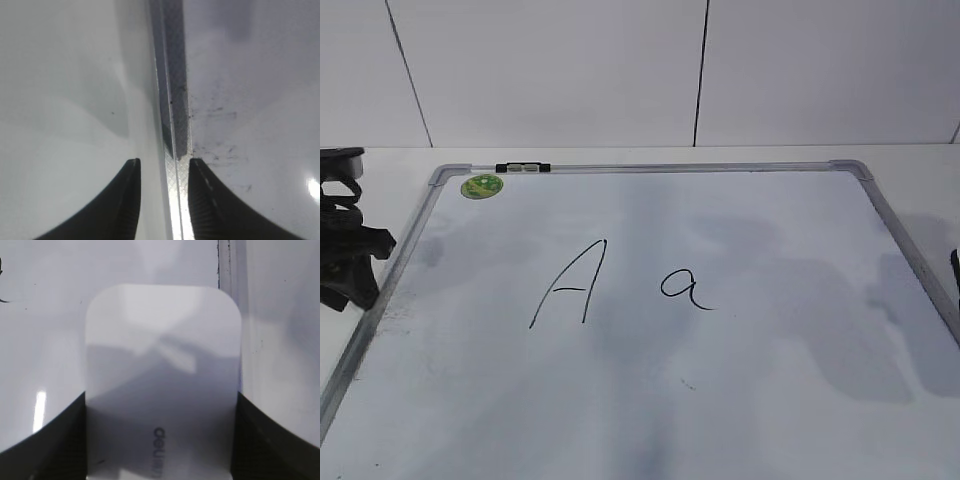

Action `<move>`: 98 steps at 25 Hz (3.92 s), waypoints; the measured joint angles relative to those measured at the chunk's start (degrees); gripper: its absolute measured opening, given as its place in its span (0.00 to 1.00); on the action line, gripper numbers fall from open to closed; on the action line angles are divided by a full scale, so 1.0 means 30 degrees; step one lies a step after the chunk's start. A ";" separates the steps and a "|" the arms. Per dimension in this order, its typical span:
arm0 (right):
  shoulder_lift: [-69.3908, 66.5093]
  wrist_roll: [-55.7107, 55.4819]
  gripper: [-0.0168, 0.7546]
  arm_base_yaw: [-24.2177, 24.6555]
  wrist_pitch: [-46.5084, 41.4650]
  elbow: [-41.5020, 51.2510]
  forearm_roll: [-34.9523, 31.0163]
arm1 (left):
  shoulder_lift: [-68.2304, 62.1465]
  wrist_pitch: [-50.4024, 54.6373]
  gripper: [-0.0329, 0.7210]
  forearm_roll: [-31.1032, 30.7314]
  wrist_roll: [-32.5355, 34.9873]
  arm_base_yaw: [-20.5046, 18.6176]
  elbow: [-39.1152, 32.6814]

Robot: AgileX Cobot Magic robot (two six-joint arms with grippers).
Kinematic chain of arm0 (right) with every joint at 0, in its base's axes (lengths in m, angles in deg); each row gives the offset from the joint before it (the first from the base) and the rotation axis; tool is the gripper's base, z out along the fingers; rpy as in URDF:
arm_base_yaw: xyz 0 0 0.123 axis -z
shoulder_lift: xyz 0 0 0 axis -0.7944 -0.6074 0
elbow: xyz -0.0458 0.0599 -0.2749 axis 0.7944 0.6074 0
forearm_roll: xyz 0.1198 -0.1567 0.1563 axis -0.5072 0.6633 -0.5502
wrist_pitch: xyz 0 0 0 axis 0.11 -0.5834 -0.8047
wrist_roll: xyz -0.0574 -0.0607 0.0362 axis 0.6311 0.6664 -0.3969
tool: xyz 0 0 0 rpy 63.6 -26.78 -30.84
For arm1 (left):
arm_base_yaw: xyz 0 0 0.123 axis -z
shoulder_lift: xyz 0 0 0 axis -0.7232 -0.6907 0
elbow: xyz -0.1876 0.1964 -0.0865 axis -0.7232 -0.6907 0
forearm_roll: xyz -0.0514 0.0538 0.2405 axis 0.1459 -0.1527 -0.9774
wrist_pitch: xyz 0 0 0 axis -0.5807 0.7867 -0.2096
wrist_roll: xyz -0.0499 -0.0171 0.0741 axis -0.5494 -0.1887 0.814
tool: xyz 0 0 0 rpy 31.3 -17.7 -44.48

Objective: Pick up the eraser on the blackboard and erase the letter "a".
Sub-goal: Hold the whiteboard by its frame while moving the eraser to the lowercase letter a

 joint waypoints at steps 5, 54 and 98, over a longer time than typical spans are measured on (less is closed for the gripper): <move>0.0000 0.0000 0.69 0.0000 0.0000 0.0000 -0.0041 | -0.0472 0.0000 0.36 0.0120 0.0000 0.0000 0.0000; -0.0548 0.2615 0.69 0.0000 -0.0402 -0.0618 -0.1752 | -0.1107 0.0153 0.10 0.0483 -0.0065 0.0000 0.0236; -2.0669 0.3516 0.69 -0.7487 -0.5572 -1.8178 0.0023 | -0.1107 0.0242 0.10 0.0416 -0.0065 0.0000 0.0263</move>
